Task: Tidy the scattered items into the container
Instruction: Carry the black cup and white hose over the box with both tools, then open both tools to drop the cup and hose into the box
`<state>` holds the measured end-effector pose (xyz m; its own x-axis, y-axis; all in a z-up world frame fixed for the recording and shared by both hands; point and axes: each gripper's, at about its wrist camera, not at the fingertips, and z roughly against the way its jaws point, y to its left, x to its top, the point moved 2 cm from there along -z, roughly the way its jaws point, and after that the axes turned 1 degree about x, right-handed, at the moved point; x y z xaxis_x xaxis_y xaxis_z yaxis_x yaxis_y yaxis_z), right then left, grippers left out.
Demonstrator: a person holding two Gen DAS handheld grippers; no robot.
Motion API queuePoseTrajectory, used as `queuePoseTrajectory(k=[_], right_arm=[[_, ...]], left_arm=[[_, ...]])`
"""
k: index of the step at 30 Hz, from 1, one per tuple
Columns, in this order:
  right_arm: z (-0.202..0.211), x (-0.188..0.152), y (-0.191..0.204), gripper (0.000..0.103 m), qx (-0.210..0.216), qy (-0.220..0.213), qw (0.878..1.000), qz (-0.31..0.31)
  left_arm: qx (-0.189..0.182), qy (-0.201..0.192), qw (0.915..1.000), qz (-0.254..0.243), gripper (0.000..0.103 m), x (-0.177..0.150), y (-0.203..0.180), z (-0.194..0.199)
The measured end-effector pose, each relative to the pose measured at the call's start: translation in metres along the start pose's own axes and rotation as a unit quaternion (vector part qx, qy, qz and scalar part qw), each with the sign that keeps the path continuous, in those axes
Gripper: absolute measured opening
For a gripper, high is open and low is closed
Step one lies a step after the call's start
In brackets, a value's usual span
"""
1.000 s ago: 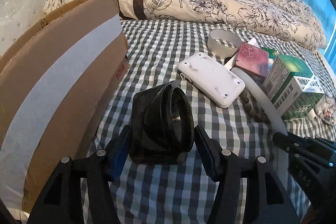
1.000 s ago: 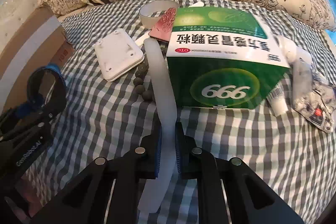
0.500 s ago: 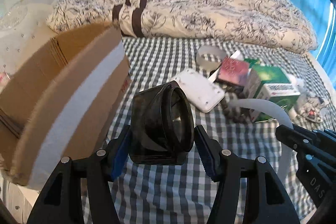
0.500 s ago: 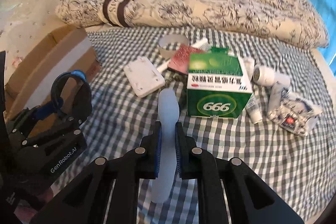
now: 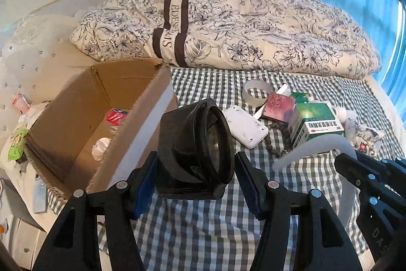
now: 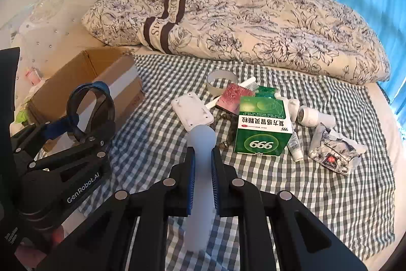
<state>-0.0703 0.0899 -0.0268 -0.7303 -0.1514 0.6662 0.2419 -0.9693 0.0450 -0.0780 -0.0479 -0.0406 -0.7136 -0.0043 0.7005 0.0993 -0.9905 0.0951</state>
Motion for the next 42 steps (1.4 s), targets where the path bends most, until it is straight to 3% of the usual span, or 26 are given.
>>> queuePoseTrajectory(k=[11,16,24,28,33,34,35,36,37,42], right_arm=[[0.035,0.046,0.061,0.011,0.039,-0.042,0.998,0.036],[0.035,0.079,0.112,0.011,0.07,-0.057,0.993,0.077],[0.0,0.12,0.183,0.012,0.123,-0.044,0.986,0.106],[-0.036,0.121,0.205,0.014,0.122,-0.015,0.986,0.116],[-0.076,0.115,0.216,0.024,0.106,0.031,0.986,0.122],[-0.079,0.115,0.216,0.038,0.106,0.033,0.987,0.12],[-0.08,0.115,0.216,0.065,0.104,0.031,0.987,0.117],[-0.078,0.117,0.214,0.077,0.098,0.022,0.989,0.112],[-0.074,0.118,0.211,0.083,0.09,0.01,0.99,0.106],[-0.061,0.128,0.194,0.083,0.1,-0.002,0.991,0.085]], left_arm=[[0.017,-0.022,0.9995,0.016,0.062,0.038,0.052,0.041],[0.041,-0.042,0.9972,0.048,0.062,0.06,0.105,0.053],[0.087,-0.019,0.993,0.077,0.062,0.065,0.18,0.024],[0.094,0.01,0.9917,0.088,0.062,0.055,0.2,-0.005],[0.095,0.052,0.9905,0.085,0.066,0.044,0.212,-0.039],[0.092,0.06,0.9905,0.083,0.07,0.042,0.212,-0.044],[0.094,0.068,0.9896,0.084,0.089,0.04,0.211,-0.047],[0.102,0.075,0.9881,0.087,0.103,0.039,0.212,-0.05],[0.109,0.075,0.9873,0.088,0.103,0.039,0.211,-0.05],[0.103,0.058,0.99,0.076,0.103,0.046,0.201,-0.038]])
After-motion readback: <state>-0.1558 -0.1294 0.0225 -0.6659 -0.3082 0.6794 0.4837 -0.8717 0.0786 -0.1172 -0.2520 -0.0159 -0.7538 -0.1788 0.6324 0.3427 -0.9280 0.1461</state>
